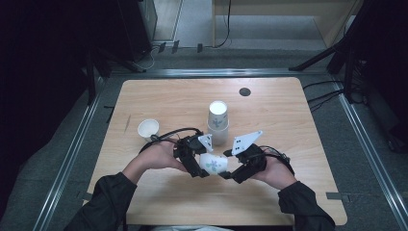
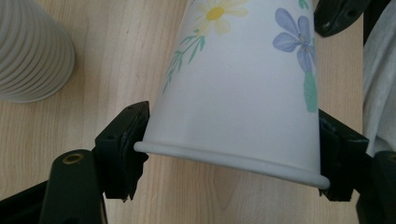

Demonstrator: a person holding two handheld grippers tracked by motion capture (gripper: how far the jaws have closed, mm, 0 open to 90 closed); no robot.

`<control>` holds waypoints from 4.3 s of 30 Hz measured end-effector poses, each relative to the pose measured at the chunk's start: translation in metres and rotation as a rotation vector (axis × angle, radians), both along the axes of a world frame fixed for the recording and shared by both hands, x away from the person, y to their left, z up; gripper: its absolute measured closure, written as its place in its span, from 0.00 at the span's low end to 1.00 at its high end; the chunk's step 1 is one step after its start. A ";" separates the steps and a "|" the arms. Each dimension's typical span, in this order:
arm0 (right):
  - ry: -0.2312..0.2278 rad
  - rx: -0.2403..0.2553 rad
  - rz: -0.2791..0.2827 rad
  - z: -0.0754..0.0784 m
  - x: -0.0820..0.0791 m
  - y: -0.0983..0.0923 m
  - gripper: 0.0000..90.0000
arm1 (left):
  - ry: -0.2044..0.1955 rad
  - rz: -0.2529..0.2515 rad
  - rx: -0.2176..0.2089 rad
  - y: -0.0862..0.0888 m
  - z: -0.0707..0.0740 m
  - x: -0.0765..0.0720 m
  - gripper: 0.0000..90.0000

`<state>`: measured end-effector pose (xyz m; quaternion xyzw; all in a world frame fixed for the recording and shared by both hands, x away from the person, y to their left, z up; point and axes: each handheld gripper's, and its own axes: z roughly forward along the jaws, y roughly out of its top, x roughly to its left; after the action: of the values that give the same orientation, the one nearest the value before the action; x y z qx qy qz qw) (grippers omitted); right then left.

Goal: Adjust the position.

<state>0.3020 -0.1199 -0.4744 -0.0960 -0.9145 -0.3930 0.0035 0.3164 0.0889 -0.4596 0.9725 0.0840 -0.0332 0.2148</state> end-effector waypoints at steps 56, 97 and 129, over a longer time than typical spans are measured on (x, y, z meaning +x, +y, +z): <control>-0.079 0.077 0.032 0.032 0.015 -0.003 0.38 | -0.065 0.170 -0.250 0.054 0.019 -0.014 0.10; 0.034 0.150 0.197 0.032 0.019 0.027 0.38 | 0.034 0.254 -0.576 0.069 0.019 -0.026 0.26; 0.008 0.059 0.027 0.007 0.005 0.000 0.26 | -0.014 0.119 -0.214 0.031 0.032 -0.003 0.27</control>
<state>0.3075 -0.1194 -0.4670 -0.0851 -0.9037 -0.4194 0.0154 0.3138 0.1204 -0.4274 0.9374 0.1363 -0.0224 0.3197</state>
